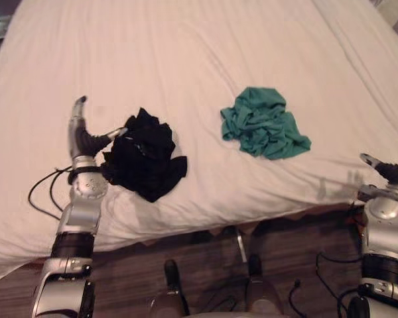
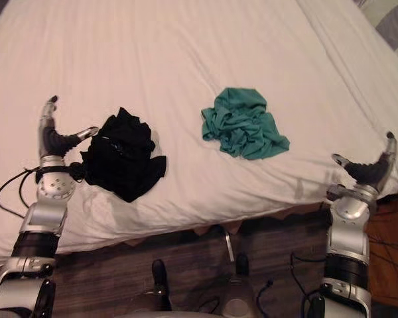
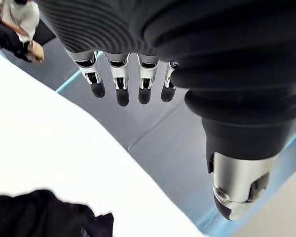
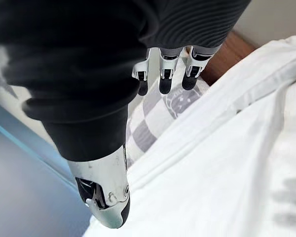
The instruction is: Tidy the bed and pick cloth on bed and put in laundry
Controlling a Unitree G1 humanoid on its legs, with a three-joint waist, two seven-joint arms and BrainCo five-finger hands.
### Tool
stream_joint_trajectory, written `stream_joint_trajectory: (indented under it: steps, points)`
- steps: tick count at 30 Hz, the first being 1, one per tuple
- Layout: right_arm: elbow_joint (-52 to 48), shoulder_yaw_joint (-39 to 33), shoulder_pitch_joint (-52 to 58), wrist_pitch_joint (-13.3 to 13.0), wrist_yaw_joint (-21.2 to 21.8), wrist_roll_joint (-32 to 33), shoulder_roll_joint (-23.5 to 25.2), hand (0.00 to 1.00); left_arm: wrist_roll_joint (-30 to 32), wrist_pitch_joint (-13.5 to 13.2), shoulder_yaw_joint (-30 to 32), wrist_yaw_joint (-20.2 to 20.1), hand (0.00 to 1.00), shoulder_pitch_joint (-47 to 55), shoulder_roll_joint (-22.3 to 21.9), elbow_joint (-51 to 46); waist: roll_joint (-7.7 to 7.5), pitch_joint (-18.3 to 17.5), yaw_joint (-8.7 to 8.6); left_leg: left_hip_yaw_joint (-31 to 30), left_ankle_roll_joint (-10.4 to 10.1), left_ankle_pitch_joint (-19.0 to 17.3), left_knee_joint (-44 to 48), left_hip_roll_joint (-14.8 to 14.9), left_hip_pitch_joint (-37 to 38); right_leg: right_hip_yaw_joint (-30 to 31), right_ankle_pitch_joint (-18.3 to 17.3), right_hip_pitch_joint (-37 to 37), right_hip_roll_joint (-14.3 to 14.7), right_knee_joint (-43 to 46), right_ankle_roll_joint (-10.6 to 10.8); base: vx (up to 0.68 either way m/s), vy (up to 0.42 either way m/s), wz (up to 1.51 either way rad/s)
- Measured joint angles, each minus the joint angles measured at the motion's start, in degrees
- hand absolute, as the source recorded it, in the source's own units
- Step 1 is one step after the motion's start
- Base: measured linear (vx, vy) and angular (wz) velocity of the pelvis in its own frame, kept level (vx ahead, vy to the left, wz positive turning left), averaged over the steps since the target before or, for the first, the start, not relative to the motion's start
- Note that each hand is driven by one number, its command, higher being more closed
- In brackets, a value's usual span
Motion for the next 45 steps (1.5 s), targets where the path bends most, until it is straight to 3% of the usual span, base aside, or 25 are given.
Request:
stream_joint_trajectory:
  steps: [1, 4, 8, 13, 17, 22, 27, 31, 32, 39, 43, 45]
  points:
    - [-0.1, 0.6, -0.4, 0.0, 0.0, -0.1, 0.0, 0.00, 0.3, 0.3, -0.5, -0.3, 1.00, -0.9, -0.1, 1.2, 0.11, 0.6, -0.08, 0.2, 0.1, 0.1, 0.0, 0.0, -0.3, 0.2, 0.4, -0.3, 0.1, -0.4, 0.0, -0.06, 0.001, -0.20]
    - [-0.3, 2.9, -2.2, 0.0, 0.3, -0.4, -0.2, 0.00, 2.5, 2.1, -2.6, -1.3, 1.00, -4.8, -0.3, 6.2, -0.03, 3.1, -1.25, 0.7, 0.3, 0.5, 0.0, 0.0, -1.9, 0.9, 2.0, -1.8, 0.2, -1.5, 0.0, -0.04, 0.001, -0.11]
    - [-2.0, 4.1, -3.2, 0.0, 0.8, -0.7, -1.1, 0.00, 6.3, 3.1, -4.1, -2.1, 1.00, -8.7, -0.3, 11.4, 0.22, 6.4, -1.31, 1.6, 0.4, 1.1, 0.0, 0.0, -3.0, 1.9, 3.2, -3.1, 0.4, -2.5, 0.0, -0.03, -0.004, -0.11]
    - [-1.9, 5.9, -7.2, 0.0, 2.0, -0.7, -4.3, 0.00, 11.7, 3.1, -4.3, -4.4, 1.00, -12.2, 0.0, 17.1, 0.29, 6.7, -1.31, 1.4, 0.4, 1.5, 0.0, 0.1, -3.7, 1.8, 3.6, -3.7, 0.5, -2.5, 0.0, 0.00, -0.002, 0.01]
    - [1.2, 10.2, -14.6, -1.1, 3.1, -0.6, -9.0, 0.00, 12.3, 2.7, -4.3, -4.8, 1.00, -12.0, -0.8, 16.4, 1.03, 8.4, -1.05, 0.0, 0.6, 1.8, 0.0, 0.1, -4.4, 1.1, 3.8, -3.6, 0.4, -2.5, 0.2, -0.01, -0.004, 0.11]
    - [8.2, 15.6, -23.2, -1.5, 4.8, -0.6, -12.9, 0.00, 10.5, 0.2, -3.4, -4.7, 1.00, -5.5, -5.0, 7.2, 3.24, 10.1, 1.00, -2.4, 0.9, 2.4, 0.0, 0.1, -6.2, -1.3, 3.8, -3.7, 0.2, -2.7, 0.2, 0.03, -0.013, 0.21]
    - [16.9, 21.0, -31.2, -1.4, 7.1, -0.5, -15.8, 0.00, 0.1, -5.0, -1.5, -4.7, 1.00, 7.4, -10.2, -6.5, 5.07, 10.9, 3.06, -5.6, 0.8, 3.1, 0.0, -0.1, -8.7, -4.7, 3.8, -3.6, -0.3, -3.4, 0.3, 0.06, -0.007, 0.32]
    - [25.5, 25.0, -38.1, -1.5, 8.4, -0.3, -18.8, 0.00, -6.2, -8.2, -1.8, -6.0, 1.00, 15.9, -13.9, -13.6, 7.96, 12.2, 5.15, -8.4, 0.7, 4.1, 0.0, -0.3, -11.0, -7.7, 3.7, -3.6, -0.5, -3.4, 0.4, 0.01, -0.002, 0.34]
    - [27.5, 25.5, -39.5, -1.5, 8.4, 0.1, -18.8, 1.00, -7.7, -8.4, -1.9, -6.3, 1.00, 17.5, -14.3, -14.3, 8.48, 12.4, 5.35, -9.2, 0.6, 4.6, 0.0, -0.3, -11.7, -8.5, 3.7, -3.6, -0.6, -3.4, 0.4, -0.02, -0.006, 0.39]
    - [35.1, 27.8, -43.6, -2.3, 8.3, 0.1, -19.9, 1.00, -12.1, -8.0, -3.8, -7.6, 1.00, 22.0, -15.0, -9.8, 9.16, 12.7, 5.75, -11.2, 0.7, 4.8, -0.1, -0.2, -13.4, -10.4, 3.6, -3.7, -0.4, -3.4, 0.5, -0.07, 0.002, 0.15]
    - [37.5, 28.0, -44.5, -2.4, 8.5, 0.2, -20.4, 1.00, -12.8, -4.6, -6.3, -8.5, 1.00, 22.1, -16.3, -5.7, 9.12, 12.7, 6.20, -11.9, 0.5, 5.0, -0.1, -0.1, -13.7, -11.0, 3.7, -3.6, -0.3, -3.3, 0.4, -0.04, -0.007, 0.08]
    - [34.9, 23.0, -40.2, -2.4, 8.5, 2.1, -18.4, 1.00, -13.7, -3.0, -7.3, -8.6, 1.00, 22.5, -17.9, -5.6, 8.83, 12.7, 6.57, -11.8, 0.8, 5.8, 0.0, 0.1, -13.0, -11.0, 3.8, -2.9, -0.1, -3.3, 0.3, 0.02, -0.034, 0.02]
